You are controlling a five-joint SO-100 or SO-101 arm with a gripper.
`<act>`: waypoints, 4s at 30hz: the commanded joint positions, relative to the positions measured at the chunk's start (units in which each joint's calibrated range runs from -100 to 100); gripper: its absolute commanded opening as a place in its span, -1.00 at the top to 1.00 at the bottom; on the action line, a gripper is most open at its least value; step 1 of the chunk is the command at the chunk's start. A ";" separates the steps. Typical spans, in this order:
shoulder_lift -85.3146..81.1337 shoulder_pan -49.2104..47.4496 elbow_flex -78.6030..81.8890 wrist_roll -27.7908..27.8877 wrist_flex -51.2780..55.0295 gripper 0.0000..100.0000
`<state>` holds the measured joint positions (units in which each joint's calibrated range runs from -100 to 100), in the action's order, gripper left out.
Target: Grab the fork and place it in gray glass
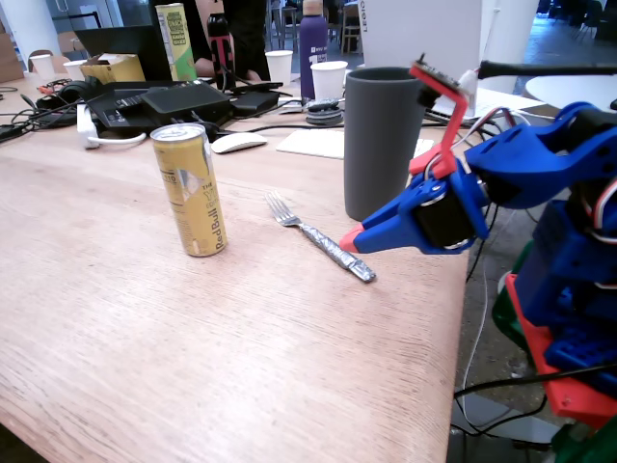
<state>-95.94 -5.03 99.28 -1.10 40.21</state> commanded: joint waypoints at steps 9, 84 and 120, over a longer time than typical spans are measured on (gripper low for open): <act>-0.55 -0.05 0.53 0.29 0.19 1.00; 93.79 23.81 -96.40 -14.85 30.07 1.00; 109.40 16.70 -96.31 -5.67 29.99 0.40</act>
<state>14.22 11.51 4.87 -6.86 70.93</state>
